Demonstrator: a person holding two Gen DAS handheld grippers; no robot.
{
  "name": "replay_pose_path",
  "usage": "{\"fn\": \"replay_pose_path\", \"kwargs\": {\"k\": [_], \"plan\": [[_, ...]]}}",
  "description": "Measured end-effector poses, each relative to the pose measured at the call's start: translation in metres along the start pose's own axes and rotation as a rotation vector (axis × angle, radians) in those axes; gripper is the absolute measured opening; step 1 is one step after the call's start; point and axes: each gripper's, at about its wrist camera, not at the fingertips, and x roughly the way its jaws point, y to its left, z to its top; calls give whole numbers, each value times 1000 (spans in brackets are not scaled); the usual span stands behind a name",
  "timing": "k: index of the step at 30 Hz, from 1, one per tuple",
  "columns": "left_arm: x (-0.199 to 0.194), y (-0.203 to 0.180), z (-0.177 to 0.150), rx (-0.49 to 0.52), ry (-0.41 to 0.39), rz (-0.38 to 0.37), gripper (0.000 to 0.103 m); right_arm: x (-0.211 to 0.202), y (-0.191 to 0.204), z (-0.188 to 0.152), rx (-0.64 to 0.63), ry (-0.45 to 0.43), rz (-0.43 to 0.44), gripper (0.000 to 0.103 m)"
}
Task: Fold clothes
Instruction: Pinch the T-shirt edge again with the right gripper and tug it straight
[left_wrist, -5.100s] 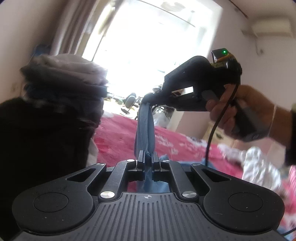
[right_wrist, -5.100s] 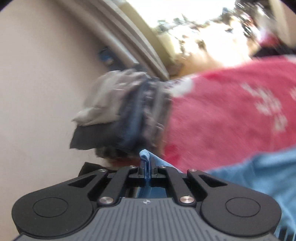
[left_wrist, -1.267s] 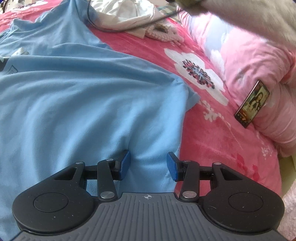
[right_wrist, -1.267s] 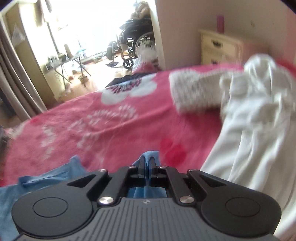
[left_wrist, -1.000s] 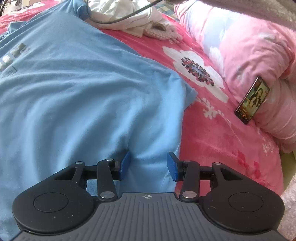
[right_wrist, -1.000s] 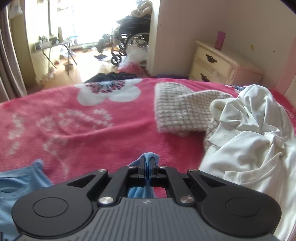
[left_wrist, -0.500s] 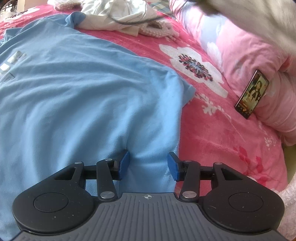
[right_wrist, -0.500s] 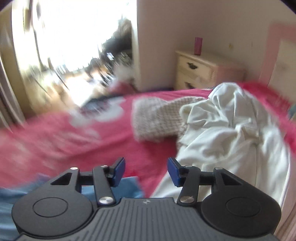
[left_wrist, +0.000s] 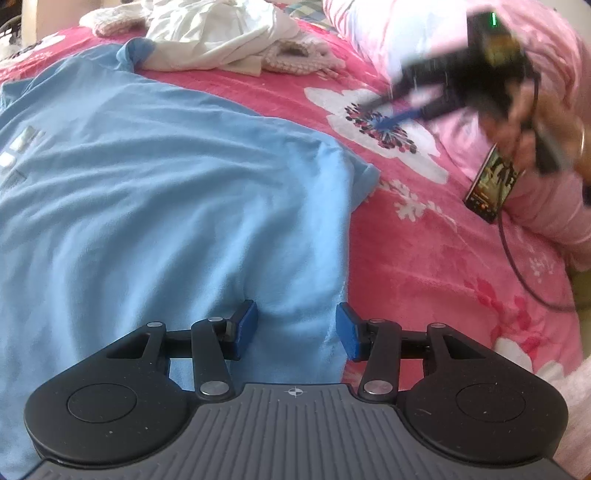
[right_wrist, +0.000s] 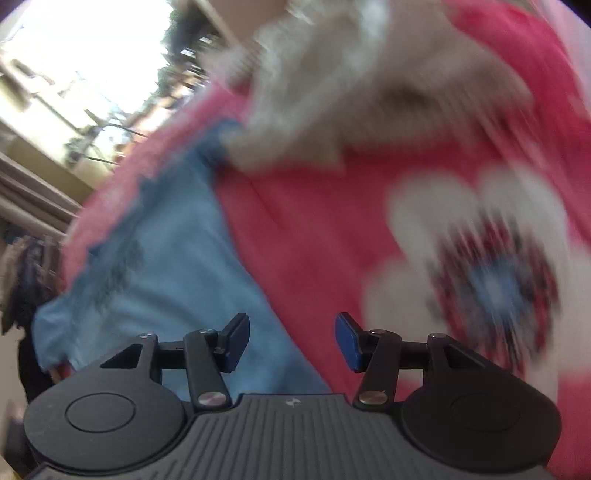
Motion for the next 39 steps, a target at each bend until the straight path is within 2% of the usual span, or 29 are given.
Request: {"fn": "replay_pose_path", "kwargs": {"k": [3,6,8,10,13,16,20,26,30,33,36,39], "plan": [[-3,-5,3,24,6,5,47,13,-22,-25,56,9,19,55],[-8,-14,7,60,-8,20,47,19,-22,-35,47,7,82,52],[-10,-23,9,82,-20,20,47,20,-19,-39,30,30,125,22],[-10,-32,11,104,-26,19,47,18,-16,-42,10,56,137,4],[-5,-44,13,144,-19,33,47,3,-8,-39,38,59,209,4],[-1,-52,13,170,3,49,47,-16,1,-25,77,22,307,4],[-2,-54,10,187,21,58,47,-25,0,-17,108,24,303,4],[-1,-57,3,199,50,20,47,-36,-2,-6,154,30,287,4],[3,-59,-2,213,71,1,47,-18,-26,-21,204,64,172,4],[4,-59,-4,209,76,-2,47,-4,-38,-27,218,61,127,4],[2,-58,-6,197,80,-16,48,6,-40,-29,183,62,48,4],[-1,-56,-10,180,110,-50,48,8,-40,-29,124,52,-104,7]]}}
